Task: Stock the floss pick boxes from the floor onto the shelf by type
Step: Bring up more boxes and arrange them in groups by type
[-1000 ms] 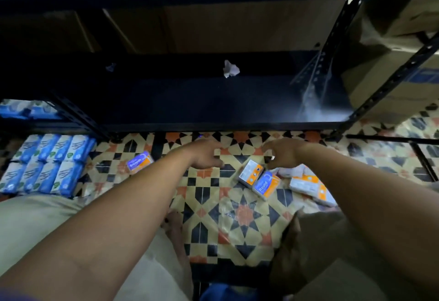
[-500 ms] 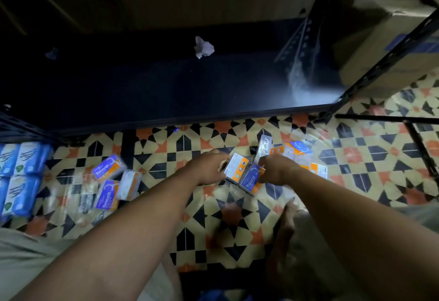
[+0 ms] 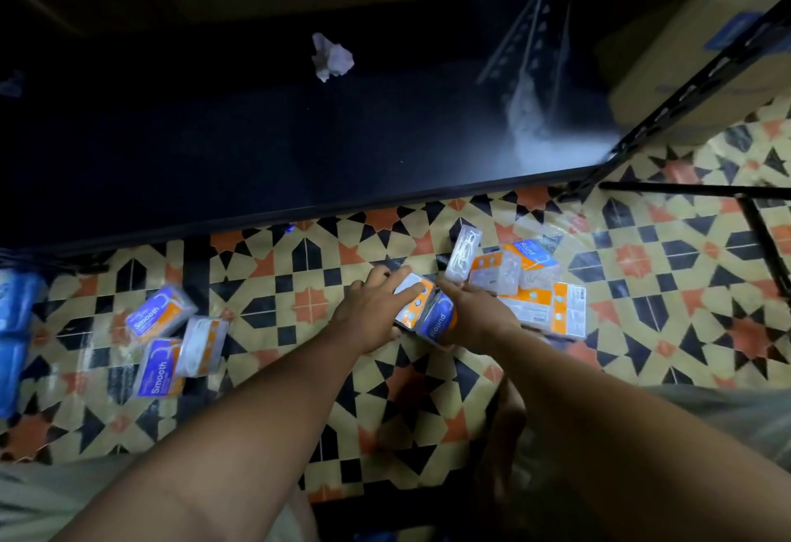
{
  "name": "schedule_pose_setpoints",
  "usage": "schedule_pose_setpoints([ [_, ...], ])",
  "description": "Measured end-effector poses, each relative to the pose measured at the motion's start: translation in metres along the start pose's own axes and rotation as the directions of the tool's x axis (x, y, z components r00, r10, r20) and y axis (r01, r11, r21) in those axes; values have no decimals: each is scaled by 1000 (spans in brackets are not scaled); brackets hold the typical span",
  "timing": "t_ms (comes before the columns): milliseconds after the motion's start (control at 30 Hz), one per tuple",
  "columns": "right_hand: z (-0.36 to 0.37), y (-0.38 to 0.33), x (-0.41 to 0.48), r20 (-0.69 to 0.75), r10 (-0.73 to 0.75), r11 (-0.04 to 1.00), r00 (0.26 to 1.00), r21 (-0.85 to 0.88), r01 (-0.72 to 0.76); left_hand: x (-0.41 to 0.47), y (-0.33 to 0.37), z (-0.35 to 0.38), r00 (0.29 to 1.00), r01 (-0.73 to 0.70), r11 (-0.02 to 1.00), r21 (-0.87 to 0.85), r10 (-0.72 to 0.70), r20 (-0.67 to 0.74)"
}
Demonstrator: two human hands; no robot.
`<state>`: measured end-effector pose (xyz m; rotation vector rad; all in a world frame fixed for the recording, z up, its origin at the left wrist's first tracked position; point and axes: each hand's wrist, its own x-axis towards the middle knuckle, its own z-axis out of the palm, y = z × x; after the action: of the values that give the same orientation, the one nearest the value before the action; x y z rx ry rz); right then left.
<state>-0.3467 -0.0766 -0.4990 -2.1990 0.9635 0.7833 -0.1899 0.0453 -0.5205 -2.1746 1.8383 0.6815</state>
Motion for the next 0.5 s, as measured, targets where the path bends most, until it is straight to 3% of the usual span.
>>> schedule_pose_setpoints([
  [233,3,1,2,-36,33,999,999,20,-32,1,-8,-2,1000,-3,1000,-4,3,-30],
  [400,2,-1,-1,-57,37,998,998,43,-34,-14,-25,-9,998,49,969,-244,-58,-29],
  [500,3,-3,-3,-89,41,997,995,76,-34,-30,-37,-2,985,147,885,-442,-172,-17],
])
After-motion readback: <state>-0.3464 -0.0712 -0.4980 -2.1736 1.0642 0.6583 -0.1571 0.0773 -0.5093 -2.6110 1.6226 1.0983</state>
